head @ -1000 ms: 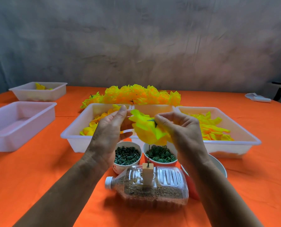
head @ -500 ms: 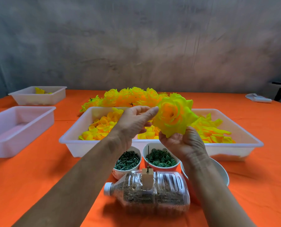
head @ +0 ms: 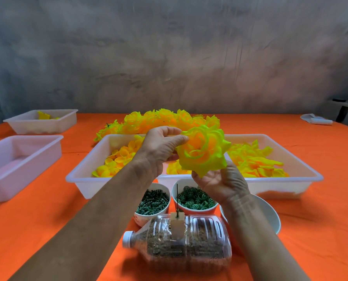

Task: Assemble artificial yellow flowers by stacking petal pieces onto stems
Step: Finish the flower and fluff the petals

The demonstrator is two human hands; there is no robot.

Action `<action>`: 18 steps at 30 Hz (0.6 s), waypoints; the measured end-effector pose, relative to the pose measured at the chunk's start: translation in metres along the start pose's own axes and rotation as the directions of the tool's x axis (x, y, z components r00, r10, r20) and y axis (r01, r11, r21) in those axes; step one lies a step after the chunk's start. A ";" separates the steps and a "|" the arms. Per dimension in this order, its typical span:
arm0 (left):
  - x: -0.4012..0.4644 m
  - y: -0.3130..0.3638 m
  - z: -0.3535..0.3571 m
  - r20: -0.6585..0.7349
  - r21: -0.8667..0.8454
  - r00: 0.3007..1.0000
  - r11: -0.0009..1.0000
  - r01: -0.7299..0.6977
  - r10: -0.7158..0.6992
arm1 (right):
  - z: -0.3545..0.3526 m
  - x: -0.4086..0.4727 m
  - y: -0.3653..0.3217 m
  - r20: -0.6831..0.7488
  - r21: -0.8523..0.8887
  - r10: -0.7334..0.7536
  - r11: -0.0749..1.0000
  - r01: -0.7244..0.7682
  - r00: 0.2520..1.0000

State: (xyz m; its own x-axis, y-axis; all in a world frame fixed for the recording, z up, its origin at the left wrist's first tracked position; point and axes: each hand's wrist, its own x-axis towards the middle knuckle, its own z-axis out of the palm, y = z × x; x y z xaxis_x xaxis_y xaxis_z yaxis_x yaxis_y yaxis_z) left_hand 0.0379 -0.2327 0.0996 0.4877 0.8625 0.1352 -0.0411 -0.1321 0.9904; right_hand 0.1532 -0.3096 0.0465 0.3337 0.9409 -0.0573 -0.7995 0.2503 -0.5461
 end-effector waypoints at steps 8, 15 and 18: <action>0.002 0.010 -0.010 -0.082 0.147 0.987 0.981 -0.128 0.141 | -0.004 0.000 0.000 0.243 -0.472 -0.180 0.837 0.278 0.953; 0.004 0.006 -0.017 -0.067 0.078 0.994 0.994 -0.079 0.084 | 0.000 0.003 0.001 0.364 -0.523 -0.279 0.728 0.443 0.889; -0.001 0.006 -0.021 0.004 0.067 0.998 0.996 0.057 -0.057 | 0.000 0.006 0.002 0.399 -0.480 -0.305 0.734 0.480 0.865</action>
State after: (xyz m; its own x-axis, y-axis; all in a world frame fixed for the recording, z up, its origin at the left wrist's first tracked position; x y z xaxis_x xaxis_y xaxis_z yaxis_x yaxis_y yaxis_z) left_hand 0.0187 -0.2241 0.1057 0.4925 0.8668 0.0784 0.0451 -0.1153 0.9923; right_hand 0.1536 -0.3031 0.0448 0.3330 0.8283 0.4505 -0.1866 0.5262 -0.8296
